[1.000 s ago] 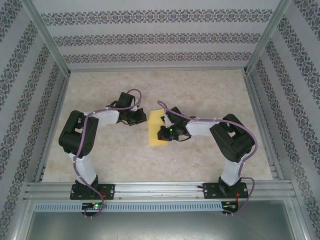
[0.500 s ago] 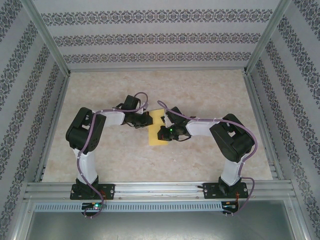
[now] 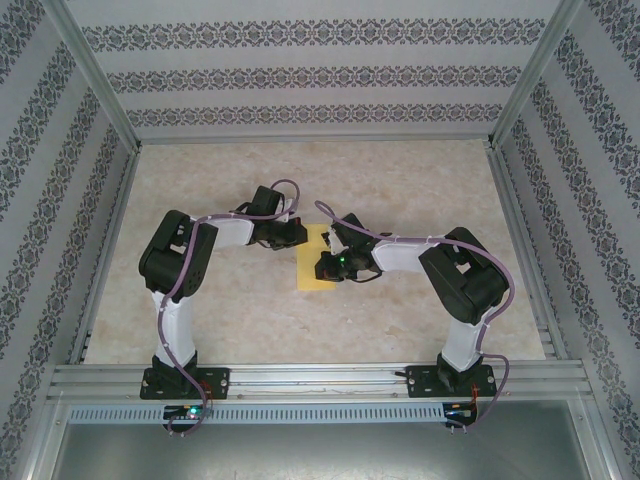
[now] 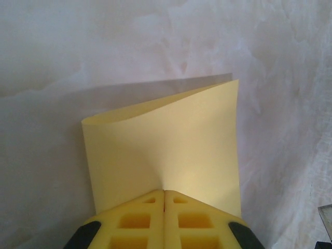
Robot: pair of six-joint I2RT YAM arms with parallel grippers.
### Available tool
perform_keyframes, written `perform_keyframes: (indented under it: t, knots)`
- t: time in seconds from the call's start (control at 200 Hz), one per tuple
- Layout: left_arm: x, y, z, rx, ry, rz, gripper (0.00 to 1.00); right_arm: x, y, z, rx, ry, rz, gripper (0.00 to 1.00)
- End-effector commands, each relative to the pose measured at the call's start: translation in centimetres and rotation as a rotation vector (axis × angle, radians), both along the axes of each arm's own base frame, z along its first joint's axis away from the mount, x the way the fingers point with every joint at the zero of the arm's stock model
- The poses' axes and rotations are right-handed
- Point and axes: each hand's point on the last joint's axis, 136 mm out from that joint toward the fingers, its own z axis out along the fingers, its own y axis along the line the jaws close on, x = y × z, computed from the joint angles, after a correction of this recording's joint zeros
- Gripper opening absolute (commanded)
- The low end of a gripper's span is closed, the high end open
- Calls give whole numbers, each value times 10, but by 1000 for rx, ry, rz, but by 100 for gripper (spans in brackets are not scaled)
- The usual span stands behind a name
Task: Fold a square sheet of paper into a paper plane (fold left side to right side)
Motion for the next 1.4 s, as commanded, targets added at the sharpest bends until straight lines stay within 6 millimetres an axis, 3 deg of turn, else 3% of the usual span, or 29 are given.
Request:
perform_keyframes:
  t: [0.0, 0.66, 0.889, 1.049, 1.204, 1.394]
  knots:
    - [24, 15, -8, 49, -52, 56, 5, -36, -55, -67, -269, 159, -43, 0]
    - [77, 42, -16, 105, -66, 125, 5, -36, -52, -66, -240, 158, -48, 0]
    - [81, 39, 7, 90, -107, 113, 5, -34, -48, -62, -213, 156, -55, 0]
    - [73, 40, 41, 68, -162, 102, 5, -33, -45, -61, -201, 157, -60, 0]
    - [49, 40, 67, 25, -177, 94, 5, -31, -42, -58, -177, 155, -70, 0]
    - [-1, 25, 67, -34, -99, 30, 5, -28, -40, -56, -168, 143, -76, 0]
